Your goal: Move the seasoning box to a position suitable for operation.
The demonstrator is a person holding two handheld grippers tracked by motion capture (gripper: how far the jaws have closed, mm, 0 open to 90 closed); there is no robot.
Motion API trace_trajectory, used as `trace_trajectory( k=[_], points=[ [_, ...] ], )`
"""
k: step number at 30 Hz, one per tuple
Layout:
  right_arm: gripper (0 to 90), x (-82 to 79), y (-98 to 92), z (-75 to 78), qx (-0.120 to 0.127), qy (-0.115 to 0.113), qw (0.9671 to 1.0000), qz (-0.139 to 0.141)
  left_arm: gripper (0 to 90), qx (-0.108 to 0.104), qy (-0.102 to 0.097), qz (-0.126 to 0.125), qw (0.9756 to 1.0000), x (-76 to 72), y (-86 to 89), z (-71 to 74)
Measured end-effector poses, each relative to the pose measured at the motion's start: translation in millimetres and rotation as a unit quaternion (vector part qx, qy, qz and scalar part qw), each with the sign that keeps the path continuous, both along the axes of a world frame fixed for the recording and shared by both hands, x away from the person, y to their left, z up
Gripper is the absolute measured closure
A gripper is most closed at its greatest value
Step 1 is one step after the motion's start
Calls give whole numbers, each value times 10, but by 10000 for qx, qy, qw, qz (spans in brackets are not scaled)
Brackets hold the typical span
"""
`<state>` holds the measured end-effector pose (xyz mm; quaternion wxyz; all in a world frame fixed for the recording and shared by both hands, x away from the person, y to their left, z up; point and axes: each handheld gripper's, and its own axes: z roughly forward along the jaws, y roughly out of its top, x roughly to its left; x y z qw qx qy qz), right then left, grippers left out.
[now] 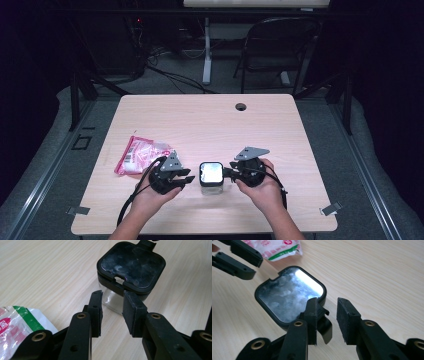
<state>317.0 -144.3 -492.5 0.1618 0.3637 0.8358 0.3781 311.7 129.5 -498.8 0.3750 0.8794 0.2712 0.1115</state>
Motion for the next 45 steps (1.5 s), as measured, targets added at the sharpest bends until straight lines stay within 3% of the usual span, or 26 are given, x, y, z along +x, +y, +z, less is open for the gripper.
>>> trace_trajectory(
  k=[4,9,17,33,38,42,45],
  points=[
    [773,-2,4,14,-24,18,10000,33,675,97,-38,43,9999,-8,9,10],
    [844,-9,25,18,-102,-139,9999,17,699,159,-146,48,9998,-42,0,-7],
    [868,-11,27,-8,45,-42,10000,49,738,140,-62,8,9999,-58,-12,-50],
    [898,-3,34,-46,154,21,9999,73,727,185,-174,-151,9996,-106,-89,-84],
    [900,-3,30,-48,171,27,9998,81,773,206,-49,-210,9996,-108,-119,-105],
    [900,-4,28,-50,185,27,9998,77,887,153,16,-244,9996,-109,-140,-119],
    [900,-2,25,-51,195,38,9998,82,900,150,39,-245,9996,-107,-150,-121]
  ],
)
